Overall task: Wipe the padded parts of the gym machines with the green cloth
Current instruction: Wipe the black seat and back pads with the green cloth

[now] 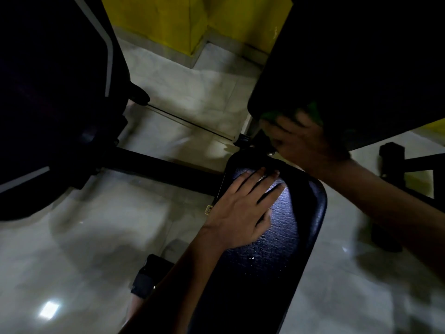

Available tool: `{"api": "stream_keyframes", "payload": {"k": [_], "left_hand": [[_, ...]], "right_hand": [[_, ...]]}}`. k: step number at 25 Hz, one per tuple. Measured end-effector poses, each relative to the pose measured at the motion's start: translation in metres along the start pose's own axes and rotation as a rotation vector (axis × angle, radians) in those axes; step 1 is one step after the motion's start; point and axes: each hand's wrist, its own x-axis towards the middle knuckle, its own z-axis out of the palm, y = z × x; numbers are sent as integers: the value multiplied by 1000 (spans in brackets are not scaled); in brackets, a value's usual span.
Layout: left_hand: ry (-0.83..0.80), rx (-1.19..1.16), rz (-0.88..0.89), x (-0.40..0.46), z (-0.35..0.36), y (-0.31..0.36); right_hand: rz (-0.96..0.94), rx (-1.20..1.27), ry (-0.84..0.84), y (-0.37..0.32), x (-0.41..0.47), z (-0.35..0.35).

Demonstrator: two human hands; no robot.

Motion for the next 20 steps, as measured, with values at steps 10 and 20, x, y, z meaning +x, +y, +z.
{"api": "stream_keyframes", "payload": {"k": [10, 20], "left_hand": [[15, 15, 5, 1, 1, 2], [15, -19, 8, 0, 2, -1]], "right_hand": [[-148, -80, -79, -12, 9, 25], [118, 126, -176, 12, -114, -10]]}}
